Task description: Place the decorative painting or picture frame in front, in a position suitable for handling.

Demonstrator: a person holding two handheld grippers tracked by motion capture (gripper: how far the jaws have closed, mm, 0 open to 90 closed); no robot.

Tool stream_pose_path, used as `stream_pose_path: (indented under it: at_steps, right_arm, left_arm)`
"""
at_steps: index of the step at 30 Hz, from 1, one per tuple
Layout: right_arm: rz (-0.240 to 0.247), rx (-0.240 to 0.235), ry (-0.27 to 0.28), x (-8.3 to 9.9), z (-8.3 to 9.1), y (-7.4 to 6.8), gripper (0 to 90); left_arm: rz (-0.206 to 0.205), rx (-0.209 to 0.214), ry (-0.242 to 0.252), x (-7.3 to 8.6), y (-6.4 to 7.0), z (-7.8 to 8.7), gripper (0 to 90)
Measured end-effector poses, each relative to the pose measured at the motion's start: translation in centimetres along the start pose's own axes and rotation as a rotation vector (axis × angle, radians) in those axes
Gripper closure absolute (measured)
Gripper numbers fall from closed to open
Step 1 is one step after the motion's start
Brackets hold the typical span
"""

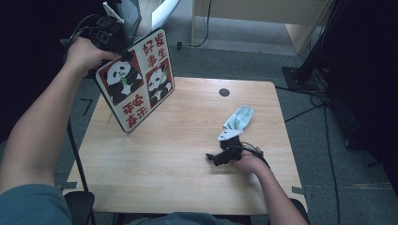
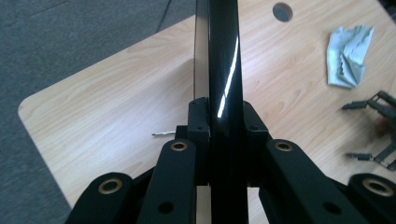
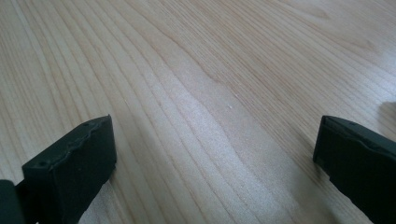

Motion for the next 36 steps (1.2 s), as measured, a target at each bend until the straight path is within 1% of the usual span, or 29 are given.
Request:
stream_pose_path:
  at_steps: [3,6,9,10,11,12,13,15,16,17,19,21,22,24,26,28,30,33,34,35,36]
  right_arm:
    - [0.000,-0.001,0.000,0.0,0.0,0.0,0.0]
    - [0.000,-0.001,0.000,0.0,0.0,0.0,0.0]
    - [0.000,0.000,-0.001,0.0,0.0,0.0,0.0]
    - [0.000,0.000,-0.001,0.0,0.0,0.0,0.0]
    - [0.000,0.001,-0.001,0.0,0.0,0.0,0.0]
    - [0.000,0.001,-0.001,0.0,0.0,0.0,0.0]
    - [0.000,0.001,-0.001,0.0,0.0,0.0,0.0]
    - [0.001,0.000,-0.001,0.0,0.0,0.0,0.0]
    - [0.001,0.000,-0.001,0.0,0.0,0.0,0.0]
    - [0.001,0.000,0.000,0.0,0.0,0.0,0.0]
    - [0.002,-0.002,0.001,0.0,0.0,0.0,0.0]
    - [0.002,-0.002,0.001,0.0,0.0,0.0,0.0]
    - [0.002,-0.002,0.001,0.0,0.0,0.0,0.0]
    - [0.002,-0.002,0.000,0.0,0.0,0.0,0.0]
    - [0.002,-0.001,0.000,0.0,0.0,0.0,0.0]
    - [0.002,0.000,0.001,0.0,0.0,0.0,0.0]
    - [0.003,-0.001,0.001,0.0,0.0,0.0,0.0]
    - [0.002,-0.002,0.001,0.0,0.0,0.0,0.0]
    - [0.002,-0.002,0.001,0.0,0.0,0.0,0.0]
    - [0.003,-0.003,0.000,0.0,0.0,0.0,0.0]
    - [0.003,-0.002,0.001,0.0,0.0,0.0,0.0]
  left_arm:
    - [-0.028,0.011,-0.007,0.6,1.0,0.6,80.1]
    - [-0.057,0.028,0.006,1.1,2.4,1.0,80.0]
    - [-0.064,0.048,0.032,1.7,3.7,1.1,79.8]
    - [-0.064,0.048,0.032,1.7,3.7,1.1,79.8]
    - [-0.069,0.061,0.045,2.1,4.6,1.2,79.7]
    - [-0.070,0.069,0.050,2.3,5.1,1.2,79.8]
    - [-0.070,0.069,0.050,2.3,5.1,1.2,79.7]
    - [-0.081,0.094,0.060,2.9,6.2,1.0,79.6]
    - [-0.081,0.094,0.060,2.9,6.2,1.0,79.7]
    - [-0.082,0.112,0.060,3.3,6.8,0.7,79.6]
    - [-0.083,0.127,0.057,3.5,7.5,0.2,79.5]
    - [-0.093,0.133,0.051,3.6,8.1,-0.4,79.4]
    - [-0.093,0.133,0.051,3.6,8.1,-0.4,79.3]
    - [-0.103,0.145,0.045,3.8,9.0,-1.1,79.2]
    - [-0.110,0.156,0.040,3.8,9.5,-1.6,79.2]
    - [-0.115,0.169,0.049,3.6,9.9,-1.7,79.1]
    - [-0.111,0.181,0.052,3.5,10.3,-1.9,79.1]
    - [-0.112,0.195,0.049,3.3,10.9,-2.1,78.8]
    - [-0.112,0.195,0.049,3.3,10.9,-2.1,78.6]
    - [-0.121,0.202,0.046,3.2,11.3,-2.2,78.7]
    - [-0.121,0.202,0.046,3.2,11.3,-2.2,78.6]
Point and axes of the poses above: each handheld gripper's, and its own axes: z roughly backward along the jaws, x roughly out of its underside, y roughly to its right, the point moved 10 cm from there along -z, roughly forward along the jaws, and after that the axes turned 14 degrees about -y, right-handed, at the moved point
